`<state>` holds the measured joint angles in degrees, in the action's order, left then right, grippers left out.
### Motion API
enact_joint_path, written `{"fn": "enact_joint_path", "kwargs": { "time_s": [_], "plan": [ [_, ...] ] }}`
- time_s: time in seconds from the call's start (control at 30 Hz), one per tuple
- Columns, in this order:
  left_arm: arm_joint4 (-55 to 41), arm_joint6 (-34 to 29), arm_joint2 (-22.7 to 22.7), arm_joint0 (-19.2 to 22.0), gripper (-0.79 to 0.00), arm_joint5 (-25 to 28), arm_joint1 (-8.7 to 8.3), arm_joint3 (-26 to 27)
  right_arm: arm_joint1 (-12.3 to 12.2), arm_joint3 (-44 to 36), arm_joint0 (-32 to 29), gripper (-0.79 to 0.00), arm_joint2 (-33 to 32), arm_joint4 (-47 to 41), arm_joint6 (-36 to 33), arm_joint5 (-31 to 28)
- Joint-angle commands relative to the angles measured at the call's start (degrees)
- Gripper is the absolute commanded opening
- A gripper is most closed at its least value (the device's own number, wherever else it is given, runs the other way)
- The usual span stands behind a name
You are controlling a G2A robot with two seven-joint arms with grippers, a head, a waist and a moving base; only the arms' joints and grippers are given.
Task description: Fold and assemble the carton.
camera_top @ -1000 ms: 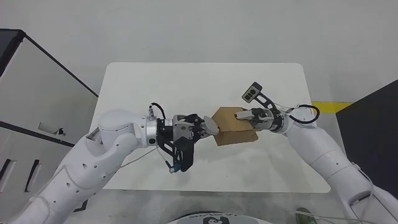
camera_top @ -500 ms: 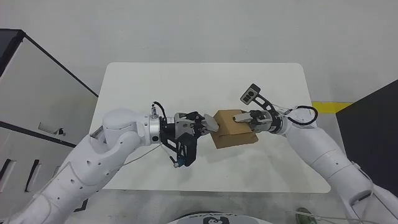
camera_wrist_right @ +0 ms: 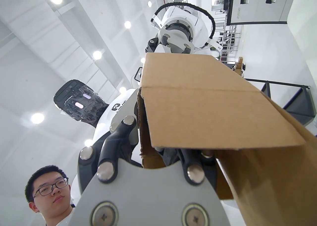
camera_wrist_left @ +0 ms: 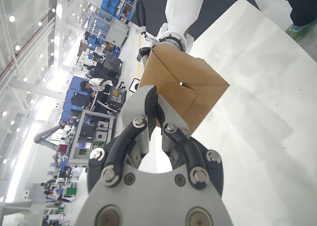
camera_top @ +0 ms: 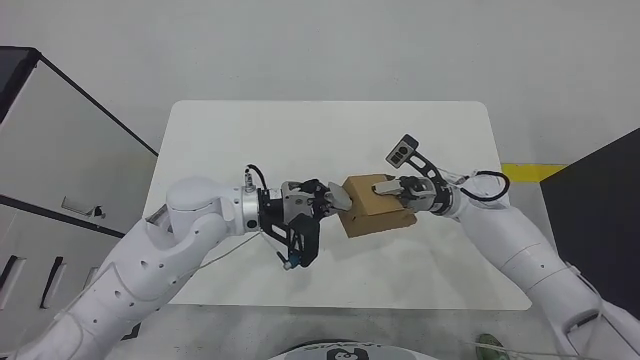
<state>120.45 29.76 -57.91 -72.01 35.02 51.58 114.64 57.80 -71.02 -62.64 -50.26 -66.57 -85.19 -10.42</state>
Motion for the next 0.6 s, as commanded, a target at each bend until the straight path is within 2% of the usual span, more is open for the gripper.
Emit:
{"fn": "enact_joint_path", "kwargs": {
  "time_s": [0.0, 0.3, 0.57],
  "plan": [
    [0.7, -0.1, 0.2, 0.1, -0.785, 0.4, -0.03, 0.2, 0.0, -0.3, -0.4, -0.785, -0.6, 0.4, -0.1, 0.2],
    [3.7, 0.0, 1.3, 0.9, -0.785, 1.2, -0.07, 1.0, 0.3, -1.1, -1.7, -0.785, -2.3, 1.2, -0.3, 0.2],
    [2.3, 1.2, 0.4, 0.6, -0.785, 0.3, -0.17, 0.7, 0.7, -0.9, -2.3, -0.785, -3.5, 2.2, -1.7, -0.3]
  ]
}}
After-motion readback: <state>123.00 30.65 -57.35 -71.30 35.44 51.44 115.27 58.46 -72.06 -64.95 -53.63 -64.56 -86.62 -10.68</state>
